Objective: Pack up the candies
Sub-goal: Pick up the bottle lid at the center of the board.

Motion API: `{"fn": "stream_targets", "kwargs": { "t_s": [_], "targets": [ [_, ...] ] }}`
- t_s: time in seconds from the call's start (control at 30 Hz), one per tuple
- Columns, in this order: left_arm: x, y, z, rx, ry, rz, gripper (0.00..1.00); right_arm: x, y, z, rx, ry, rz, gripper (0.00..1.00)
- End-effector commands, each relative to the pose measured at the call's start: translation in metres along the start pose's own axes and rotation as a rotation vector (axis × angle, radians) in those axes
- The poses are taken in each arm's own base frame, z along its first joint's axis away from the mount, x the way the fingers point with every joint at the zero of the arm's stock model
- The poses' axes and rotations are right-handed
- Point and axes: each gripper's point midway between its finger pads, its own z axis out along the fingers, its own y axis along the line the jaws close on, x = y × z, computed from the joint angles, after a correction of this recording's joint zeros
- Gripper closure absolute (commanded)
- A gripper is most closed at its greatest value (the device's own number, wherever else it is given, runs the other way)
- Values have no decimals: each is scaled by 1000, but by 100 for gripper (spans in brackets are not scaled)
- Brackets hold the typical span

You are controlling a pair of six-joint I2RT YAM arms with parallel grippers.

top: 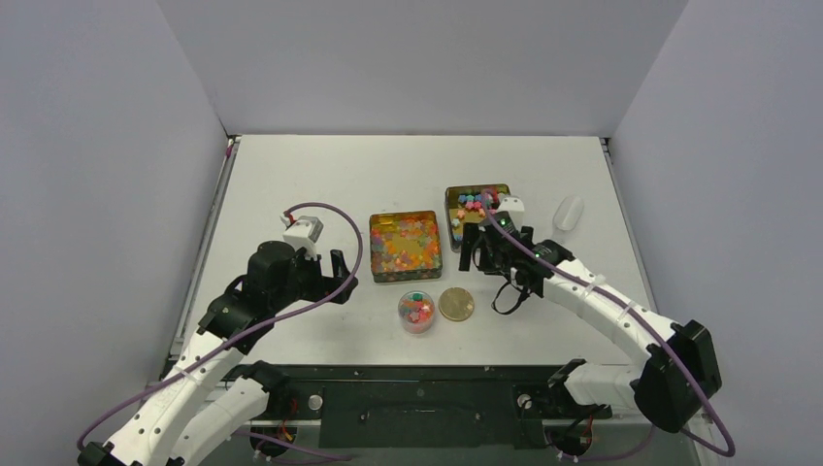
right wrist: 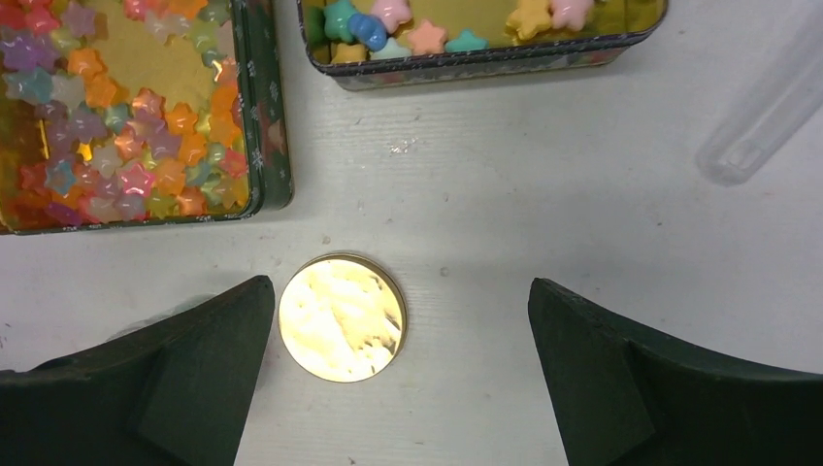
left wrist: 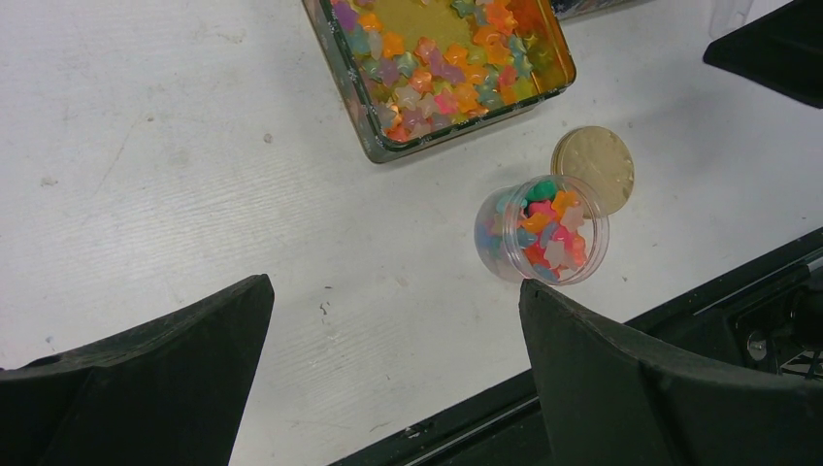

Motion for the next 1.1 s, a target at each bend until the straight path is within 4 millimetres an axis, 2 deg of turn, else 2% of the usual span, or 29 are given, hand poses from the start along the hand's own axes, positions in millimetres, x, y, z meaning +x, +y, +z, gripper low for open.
{"fn": "stream_targets", "kwargs": {
  "t_s": [0.0,0.37,0.57,1.07],
  "targets": [
    [-14,-9,-2,42,-53,15,4,9,18,13,5,9,-11,0],
    [-14,-9,-2,43,-54,17,4,45,50,39,-29,105,-73,0],
    [-15,-9,-3,41,-59,17,4,63,53,55,-16,152,-92,0],
    [-15,-9,-4,40,-60,17,4,93,51,67,13,225,-155,0]
  ]
}}
